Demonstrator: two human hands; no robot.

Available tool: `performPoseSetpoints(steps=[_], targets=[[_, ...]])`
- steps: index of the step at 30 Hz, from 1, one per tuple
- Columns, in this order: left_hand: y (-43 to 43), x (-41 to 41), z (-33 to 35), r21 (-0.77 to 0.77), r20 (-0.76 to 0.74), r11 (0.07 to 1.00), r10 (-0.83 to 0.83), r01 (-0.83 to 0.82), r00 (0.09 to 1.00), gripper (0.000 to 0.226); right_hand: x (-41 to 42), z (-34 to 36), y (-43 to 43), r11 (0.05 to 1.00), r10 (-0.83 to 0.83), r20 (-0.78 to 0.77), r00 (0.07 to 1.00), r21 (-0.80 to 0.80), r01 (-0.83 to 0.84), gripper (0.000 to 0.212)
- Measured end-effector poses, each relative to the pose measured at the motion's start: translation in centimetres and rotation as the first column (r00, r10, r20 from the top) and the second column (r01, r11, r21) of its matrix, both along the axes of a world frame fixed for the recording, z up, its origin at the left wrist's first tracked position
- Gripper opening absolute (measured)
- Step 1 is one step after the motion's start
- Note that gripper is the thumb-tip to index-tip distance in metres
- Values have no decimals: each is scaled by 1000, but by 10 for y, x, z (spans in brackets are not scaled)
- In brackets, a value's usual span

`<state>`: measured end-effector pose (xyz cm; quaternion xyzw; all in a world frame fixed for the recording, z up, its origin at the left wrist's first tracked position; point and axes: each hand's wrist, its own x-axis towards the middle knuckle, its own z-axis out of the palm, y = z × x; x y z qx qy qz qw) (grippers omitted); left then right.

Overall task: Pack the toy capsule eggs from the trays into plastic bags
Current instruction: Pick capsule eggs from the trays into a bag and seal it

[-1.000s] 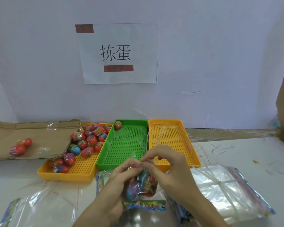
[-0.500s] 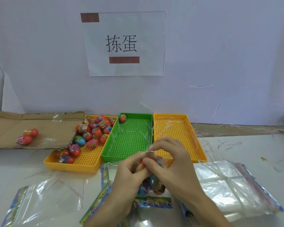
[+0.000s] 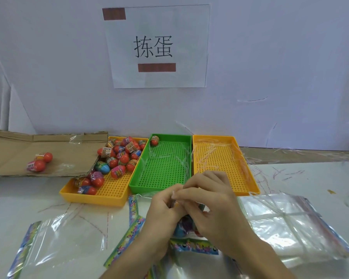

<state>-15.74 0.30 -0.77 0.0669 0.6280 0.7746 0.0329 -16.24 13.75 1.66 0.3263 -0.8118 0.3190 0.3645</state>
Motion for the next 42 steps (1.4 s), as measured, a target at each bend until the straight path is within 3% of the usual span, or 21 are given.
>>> performPoseSetpoints(steps=[4, 8, 12, 17, 20, 23, 26, 29, 31, 38, 40, 42], targets=[[2, 3, 5, 32, -6, 999, -22, 22, 1000, 25, 1, 4, 3, 991, 22, 176, 984, -136, 2, 14], [6, 5, 8, 0, 12, 996, -93, 93, 996, 44, 1, 12, 8, 924, 38, 341, 939, -371, 97, 19], [4, 7, 9, -96, -10, 984, -150, 148, 989, 40, -2, 13, 13, 901, 26, 438, 898, -400, 169, 25], [-2, 4, 9, -146, 27, 961, -235, 237, 972, 49, -10, 21, 27, 868, 166, 637, 753, -457, 195, 25], [-2, 3, 8, -58, 56, 979, -191, 195, 980, 40, -14, 24, 35, 818, 225, 685, 694, -519, 247, 21], [-3, -2, 7, 92, 92, 995, -56, 47, 994, 42, -18, 22, 41, 695, 414, 693, 591, -660, 287, 64], [-7, -5, 9, 189, 113, 980, 41, -63, 993, 50, -18, 19, 41, 749, 443, 751, 489, -610, 259, 65], [-8, -5, 11, 230, 139, 968, 66, -97, 988, 55, -18, 14, 38, 794, 410, 764, 498, -568, 218, 18], [-7, -4, 11, 230, 140, 969, 57, -89, 989, 57, -17, 14, 36, 792, 386, 753, 533, -566, 227, 3], [-4, -1, 18, 236, 146, 969, 40, -74, 988, 66, -10, 16, 22, 722, 406, 710, 575, -635, 274, 2], [-4, -2, 18, 258, 195, 965, 3, -54, 981, 60, -8, 16, 20, 688, 409, 693, 593, -661, 298, 8], [-3, -1, 18, 275, 140, 960, 13, -52, 990, 42, -6, 16, 18, 680, 397, 689, 606, -665, 311, 11]])
